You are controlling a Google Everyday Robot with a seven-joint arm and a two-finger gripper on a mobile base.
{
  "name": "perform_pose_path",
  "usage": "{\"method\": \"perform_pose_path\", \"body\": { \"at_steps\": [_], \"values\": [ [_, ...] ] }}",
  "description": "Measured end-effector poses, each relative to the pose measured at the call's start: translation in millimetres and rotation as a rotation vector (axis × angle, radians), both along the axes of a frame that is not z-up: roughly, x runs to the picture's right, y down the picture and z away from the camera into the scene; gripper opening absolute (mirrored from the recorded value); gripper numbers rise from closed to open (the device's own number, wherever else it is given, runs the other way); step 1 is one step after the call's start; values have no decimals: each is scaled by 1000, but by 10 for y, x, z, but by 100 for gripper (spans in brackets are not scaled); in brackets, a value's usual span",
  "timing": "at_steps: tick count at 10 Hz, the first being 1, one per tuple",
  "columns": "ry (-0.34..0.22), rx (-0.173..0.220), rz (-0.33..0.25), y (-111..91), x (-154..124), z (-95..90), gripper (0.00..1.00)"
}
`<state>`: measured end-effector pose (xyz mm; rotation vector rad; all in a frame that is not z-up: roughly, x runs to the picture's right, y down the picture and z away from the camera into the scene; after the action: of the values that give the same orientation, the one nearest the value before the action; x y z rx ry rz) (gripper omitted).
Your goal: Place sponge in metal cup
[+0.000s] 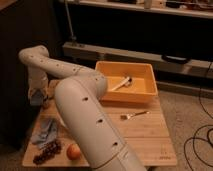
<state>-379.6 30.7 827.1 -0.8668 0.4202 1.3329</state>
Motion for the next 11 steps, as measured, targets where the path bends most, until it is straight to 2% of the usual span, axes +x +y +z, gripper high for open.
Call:
{"method": "perform_pose_path", "body": {
  "at_steps": [1, 4, 5, 11],
  "values": [
    [13, 0, -12, -4, 23, 5, 49],
    [14, -3, -16, 16, 12, 5, 76],
    [15, -5, -11, 7, 33, 12, 80],
    [-12, -15, 15, 16, -29, 41, 80]
  ]
}}
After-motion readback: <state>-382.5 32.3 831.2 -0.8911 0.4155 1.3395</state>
